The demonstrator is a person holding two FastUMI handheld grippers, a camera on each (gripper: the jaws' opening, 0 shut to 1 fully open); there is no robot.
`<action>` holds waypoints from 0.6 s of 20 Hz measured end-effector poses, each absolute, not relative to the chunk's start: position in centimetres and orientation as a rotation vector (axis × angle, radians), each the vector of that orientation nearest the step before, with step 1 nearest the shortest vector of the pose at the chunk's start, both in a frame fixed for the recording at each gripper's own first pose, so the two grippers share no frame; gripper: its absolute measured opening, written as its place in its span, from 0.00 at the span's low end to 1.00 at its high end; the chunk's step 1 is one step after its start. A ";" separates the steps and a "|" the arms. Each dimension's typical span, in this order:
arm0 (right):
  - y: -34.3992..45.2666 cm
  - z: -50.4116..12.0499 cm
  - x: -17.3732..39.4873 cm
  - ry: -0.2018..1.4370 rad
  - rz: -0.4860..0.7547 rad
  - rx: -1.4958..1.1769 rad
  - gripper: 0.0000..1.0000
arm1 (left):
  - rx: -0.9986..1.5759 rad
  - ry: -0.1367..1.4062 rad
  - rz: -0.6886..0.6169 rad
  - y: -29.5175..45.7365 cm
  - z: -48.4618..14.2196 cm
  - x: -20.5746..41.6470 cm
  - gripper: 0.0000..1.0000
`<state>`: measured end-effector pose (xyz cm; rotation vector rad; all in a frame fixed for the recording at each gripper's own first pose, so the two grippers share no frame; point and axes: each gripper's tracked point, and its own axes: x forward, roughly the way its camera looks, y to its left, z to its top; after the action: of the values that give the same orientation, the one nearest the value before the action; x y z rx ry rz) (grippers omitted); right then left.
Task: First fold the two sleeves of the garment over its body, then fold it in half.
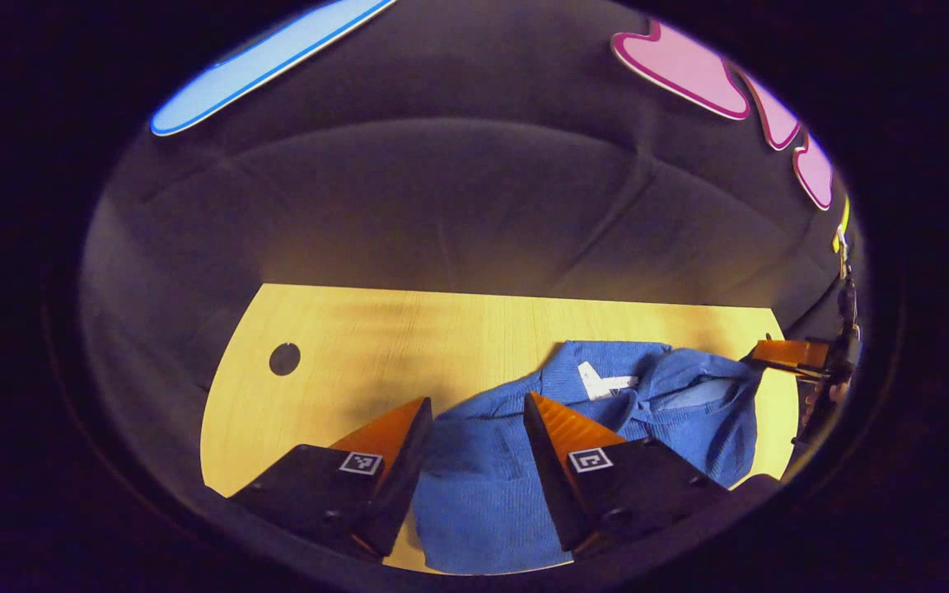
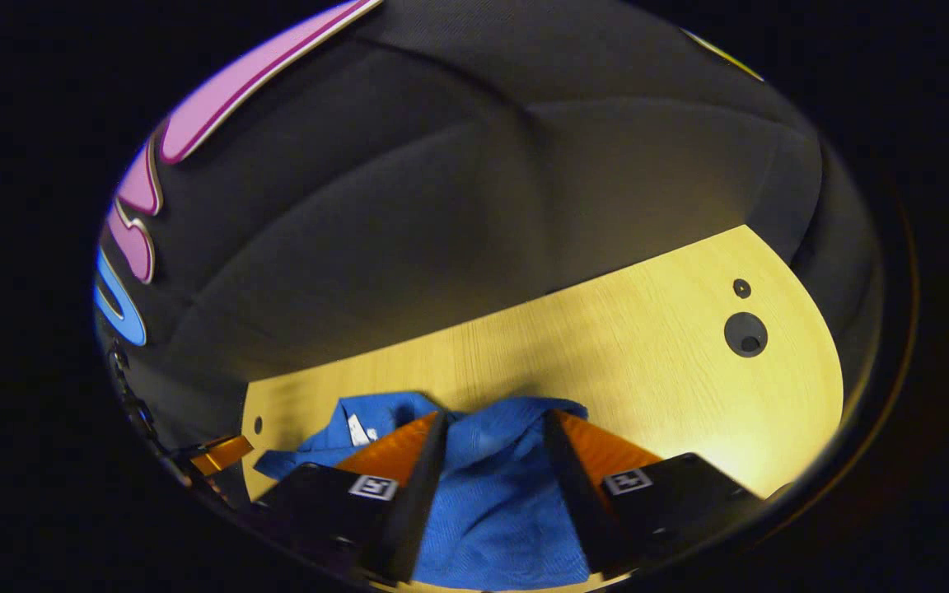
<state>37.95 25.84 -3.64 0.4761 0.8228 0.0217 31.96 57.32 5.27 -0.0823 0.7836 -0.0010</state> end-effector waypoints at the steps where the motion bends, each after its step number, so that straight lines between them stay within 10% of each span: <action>1: 25.3 -3.0 38.3 0.798 0.013 0.466 0.60 | -0.070 0.755 0.005 57.3 6.0 32.3 0.69; 2: 25.0 -2.4 38.3 0.780 0.012 0.453 0.88 | -0.070 0.730 -0.004 57.1 6.7 32.3 0.77; 3: 24.9 -1.8 37.9 0.770 0.016 0.436 0.92 | -0.065 0.710 -0.009 56.8 7.4 32.1 0.77; 12: 29.6 8.3 32.2 0.579 0.149 0.215 0.97 | -0.053 0.475 -0.007 56.1 16.5 27.4 0.84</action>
<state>32.23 29.63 8.33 0.2146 0.5788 0.1493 27.45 56.13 16.48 -0.0527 0.4746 -0.0065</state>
